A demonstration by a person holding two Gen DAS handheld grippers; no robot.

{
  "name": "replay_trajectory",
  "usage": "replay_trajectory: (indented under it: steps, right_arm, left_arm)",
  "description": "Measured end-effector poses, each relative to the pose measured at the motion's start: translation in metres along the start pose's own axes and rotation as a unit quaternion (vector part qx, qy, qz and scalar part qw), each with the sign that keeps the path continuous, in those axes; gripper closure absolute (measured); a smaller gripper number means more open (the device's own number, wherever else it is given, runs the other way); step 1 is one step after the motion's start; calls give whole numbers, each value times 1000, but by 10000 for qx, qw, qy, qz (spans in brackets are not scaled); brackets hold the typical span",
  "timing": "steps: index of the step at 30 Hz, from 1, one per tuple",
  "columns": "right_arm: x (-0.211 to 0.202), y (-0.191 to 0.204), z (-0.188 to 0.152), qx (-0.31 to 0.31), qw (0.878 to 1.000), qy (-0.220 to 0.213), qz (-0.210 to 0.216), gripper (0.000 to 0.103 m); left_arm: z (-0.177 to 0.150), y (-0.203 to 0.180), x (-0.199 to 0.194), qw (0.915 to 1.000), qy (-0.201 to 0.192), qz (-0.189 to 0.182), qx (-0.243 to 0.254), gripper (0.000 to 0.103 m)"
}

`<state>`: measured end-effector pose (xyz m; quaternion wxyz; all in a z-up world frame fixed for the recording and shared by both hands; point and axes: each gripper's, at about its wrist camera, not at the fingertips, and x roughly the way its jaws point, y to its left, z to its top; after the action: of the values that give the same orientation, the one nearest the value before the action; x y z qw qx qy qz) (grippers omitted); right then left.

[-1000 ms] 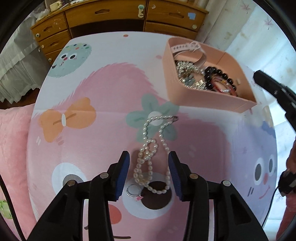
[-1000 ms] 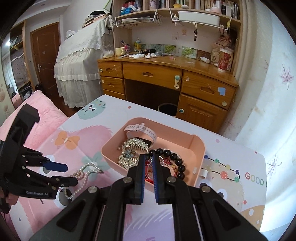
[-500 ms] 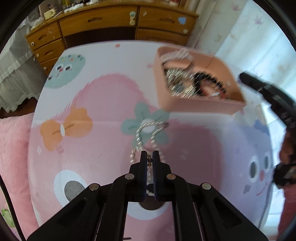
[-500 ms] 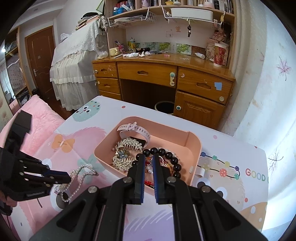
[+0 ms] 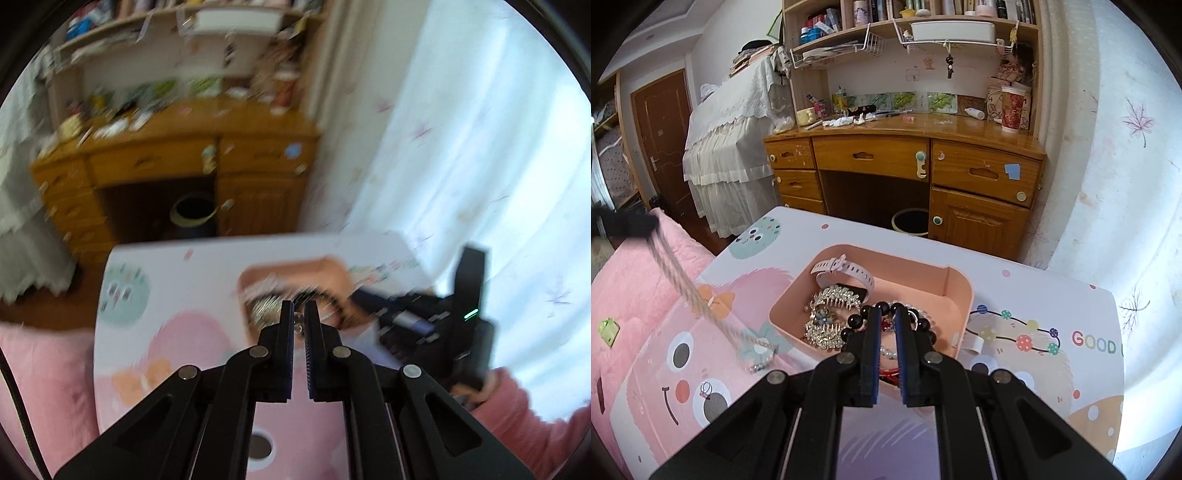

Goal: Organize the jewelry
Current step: 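Carry necklace and ring into the pink tray and open both tools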

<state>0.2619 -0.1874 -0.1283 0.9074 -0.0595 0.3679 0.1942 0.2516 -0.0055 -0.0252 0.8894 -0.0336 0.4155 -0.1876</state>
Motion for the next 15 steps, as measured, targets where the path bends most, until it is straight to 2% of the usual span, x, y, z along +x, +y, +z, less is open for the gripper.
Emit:
replay_trajectory:
  steps: [5,9,12,15]
  right_arm:
    - [0,-4,0,81,10000,-58,3,96]
    - [0,-6,-1,138,9998,-104,34,96]
    - [2,-7,-2,151,9998,-119,64,96]
    - [5,-7,-4,131,9998,-102,64,96]
  left_arm:
    - [41,-13,-17,9979,-564,-53,318,100]
    - [61,-22,-17,9953,-853,-81,451,100]
    - [62,-25,-5,9952,-854,-60,472,100]
    - [54,-25,19,9971,-621,-54,428,100]
